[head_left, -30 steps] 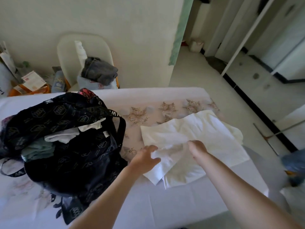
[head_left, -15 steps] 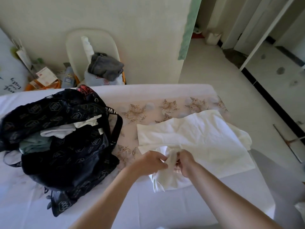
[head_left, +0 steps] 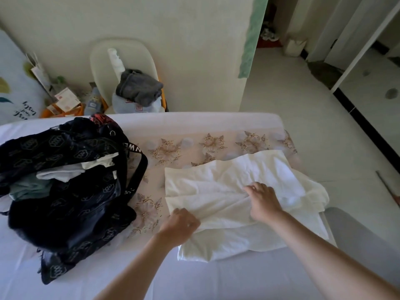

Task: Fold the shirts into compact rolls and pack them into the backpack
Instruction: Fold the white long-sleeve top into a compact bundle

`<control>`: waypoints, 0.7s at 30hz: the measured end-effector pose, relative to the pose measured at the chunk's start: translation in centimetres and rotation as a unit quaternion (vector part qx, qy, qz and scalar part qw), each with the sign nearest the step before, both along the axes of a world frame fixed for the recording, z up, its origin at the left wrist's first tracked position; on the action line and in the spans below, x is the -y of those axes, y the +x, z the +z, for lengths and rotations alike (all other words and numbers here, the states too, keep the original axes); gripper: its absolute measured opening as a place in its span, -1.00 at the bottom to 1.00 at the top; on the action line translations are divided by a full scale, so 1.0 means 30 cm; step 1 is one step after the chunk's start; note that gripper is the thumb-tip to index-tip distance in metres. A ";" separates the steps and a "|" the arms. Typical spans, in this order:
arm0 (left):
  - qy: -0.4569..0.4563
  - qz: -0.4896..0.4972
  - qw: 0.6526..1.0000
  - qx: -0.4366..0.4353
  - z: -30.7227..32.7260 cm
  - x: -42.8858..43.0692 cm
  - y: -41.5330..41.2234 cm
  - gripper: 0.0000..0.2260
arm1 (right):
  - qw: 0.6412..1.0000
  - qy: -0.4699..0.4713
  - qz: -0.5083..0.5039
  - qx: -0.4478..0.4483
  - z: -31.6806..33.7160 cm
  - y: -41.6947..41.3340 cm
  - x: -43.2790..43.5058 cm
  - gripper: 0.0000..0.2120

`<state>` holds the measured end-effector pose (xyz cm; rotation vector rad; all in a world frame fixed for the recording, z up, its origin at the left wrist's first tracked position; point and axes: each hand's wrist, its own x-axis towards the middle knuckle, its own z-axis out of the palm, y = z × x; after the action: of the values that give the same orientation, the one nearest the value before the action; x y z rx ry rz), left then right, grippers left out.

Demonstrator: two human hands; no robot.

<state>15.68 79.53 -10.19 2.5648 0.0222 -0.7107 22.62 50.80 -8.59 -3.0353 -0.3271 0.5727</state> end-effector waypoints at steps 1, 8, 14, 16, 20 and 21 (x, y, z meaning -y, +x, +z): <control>-0.011 0.005 1.000 0.023 -0.009 0.001 0.005 -0.79 | 0.999 0.033 0.012 -0.006 -0.020 -0.002 -0.017 -0.36; 0.186 0.004 0.976 0.112 -0.029 -0.077 0.151 -0.64 | 0.998 0.057 0.040 0.014 -0.114 0.042 -0.137 -0.63; 0.121 0.043 0.988 0.084 0.000 -0.178 0.273 -0.76 | 0.992 0.060 0.024 0.106 -0.122 0.089 -0.158 -0.87; 0.081 0.115 0.983 0.118 -0.001 -0.199 0.284 -0.80 | 0.985 0.067 0.025 0.159 -0.123 0.100 -0.167 -0.81; 0.067 0.146 0.961 0.225 -0.048 -0.144 0.183 -0.67 | 0.977 0.104 0.059 0.175 -0.111 0.047 -0.204 -0.53; 0.039 0.124 0.958 0.257 -0.058 -0.116 0.141 -0.72 | 0.972 0.131 0.079 0.179 -0.116 0.015 -0.214 -0.54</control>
<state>19.92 83.01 -11.94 2.6778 0.2006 0.0613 23.07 57.21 -12.05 -2.8533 -0.6066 -0.0226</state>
